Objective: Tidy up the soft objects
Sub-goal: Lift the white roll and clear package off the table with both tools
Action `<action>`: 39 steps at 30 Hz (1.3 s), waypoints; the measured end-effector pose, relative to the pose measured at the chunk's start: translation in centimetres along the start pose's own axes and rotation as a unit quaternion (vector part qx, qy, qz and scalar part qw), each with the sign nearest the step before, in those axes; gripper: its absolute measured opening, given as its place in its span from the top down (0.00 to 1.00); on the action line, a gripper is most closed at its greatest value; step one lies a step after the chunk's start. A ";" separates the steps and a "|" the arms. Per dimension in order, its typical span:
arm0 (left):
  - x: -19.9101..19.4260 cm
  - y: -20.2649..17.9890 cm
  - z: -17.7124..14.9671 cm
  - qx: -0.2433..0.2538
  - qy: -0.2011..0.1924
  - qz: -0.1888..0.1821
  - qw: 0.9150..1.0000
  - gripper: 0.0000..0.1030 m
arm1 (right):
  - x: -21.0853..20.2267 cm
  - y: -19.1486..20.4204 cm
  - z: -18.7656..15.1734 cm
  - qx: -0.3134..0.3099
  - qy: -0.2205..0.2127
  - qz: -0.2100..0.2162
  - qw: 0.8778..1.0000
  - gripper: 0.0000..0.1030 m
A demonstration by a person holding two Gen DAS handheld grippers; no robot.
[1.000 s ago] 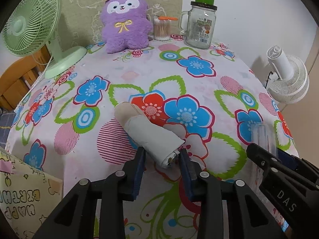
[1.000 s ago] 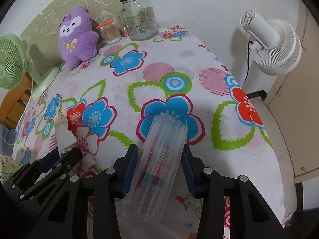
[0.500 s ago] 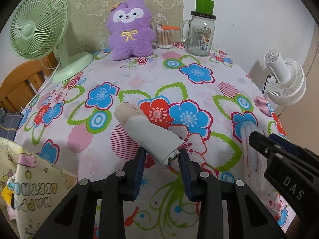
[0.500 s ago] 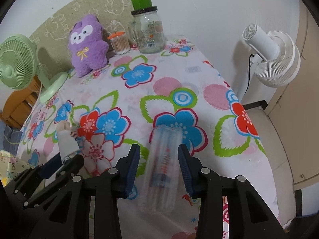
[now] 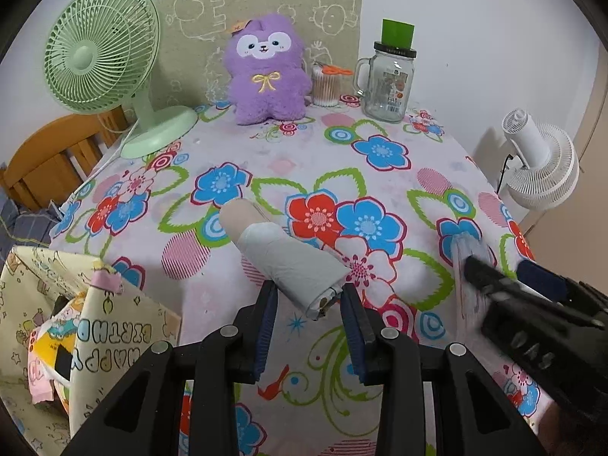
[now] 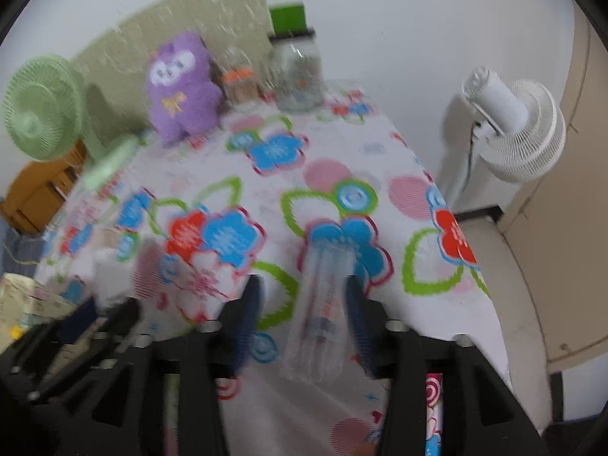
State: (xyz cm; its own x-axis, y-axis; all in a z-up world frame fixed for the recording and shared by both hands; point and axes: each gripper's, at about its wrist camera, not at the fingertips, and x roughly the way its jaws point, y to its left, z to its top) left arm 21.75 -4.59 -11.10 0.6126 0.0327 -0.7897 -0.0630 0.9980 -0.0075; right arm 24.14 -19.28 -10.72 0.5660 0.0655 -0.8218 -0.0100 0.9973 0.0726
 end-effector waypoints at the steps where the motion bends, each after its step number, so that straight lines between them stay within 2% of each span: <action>1: 0.0 0.0 -0.1 0.002 -0.001 0.001 1.000 0.66 | 0.4 -0.1 -0.1 0.002 0.004 0.001 1.000 0.17; 4: -0.1 -0.2 -0.3 0.007 0.001 0.003 1.000 0.67 | 1.4 -0.4 -0.3 0.007 0.008 0.001 1.000 0.15; 13: 0.2 0.0 -0.6 0.011 0.004 0.007 1.000 0.67 | 4.7 0.1 -0.3 -0.001 0.030 -0.005 1.000 0.17; 18: 0.4 0.1 -0.7 0.010 0.008 0.005 1.000 0.66 | 5.3 0.1 -0.5 -0.003 0.034 -0.011 0.999 0.51; 20: 0.8 0.1 -0.7 0.008 0.013 0.002 1.000 0.66 | 5.3 0.0 -0.5 -0.004 0.034 -0.013 0.999 0.56; 23: 1.7 0.3 -0.7 -0.004 0.029 -0.003 1.000 0.56 | 5.2 -0.3 -0.4 -0.002 0.034 -0.010 0.999 0.60; 25: 2.3 0.7 -0.8 -0.022 0.039 -0.004 0.999 0.29 | 5.2 -0.4 -0.4 -0.003 0.034 -0.009 0.999 0.61; 27: 2.7 1.1 -0.8 -0.040 0.040 -0.003 0.998 0.15 | 5.2 -0.4 -0.4 -0.005 0.032 -0.011 0.999 0.63; 34: 4.6 1.7 -0.8 -0.062 0.069 0.012 0.996 0.03 | 5.3 -0.4 -0.4 -0.007 0.027 -0.011 1.000 0.63; 39: 5.5 1.5 -1.1 -0.061 0.083 0.021 0.995 0.00 | 5.3 -0.5 -0.4 -0.008 0.024 -0.007 1.000 0.63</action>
State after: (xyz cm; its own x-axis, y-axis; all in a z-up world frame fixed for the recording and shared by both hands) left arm 24.19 -3.01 -16.14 0.4703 0.0552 -0.8808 -0.1866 0.9817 -0.0381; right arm 26.87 -19.39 -15.35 0.5258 0.0527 -0.8490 -0.0158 0.9985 0.0522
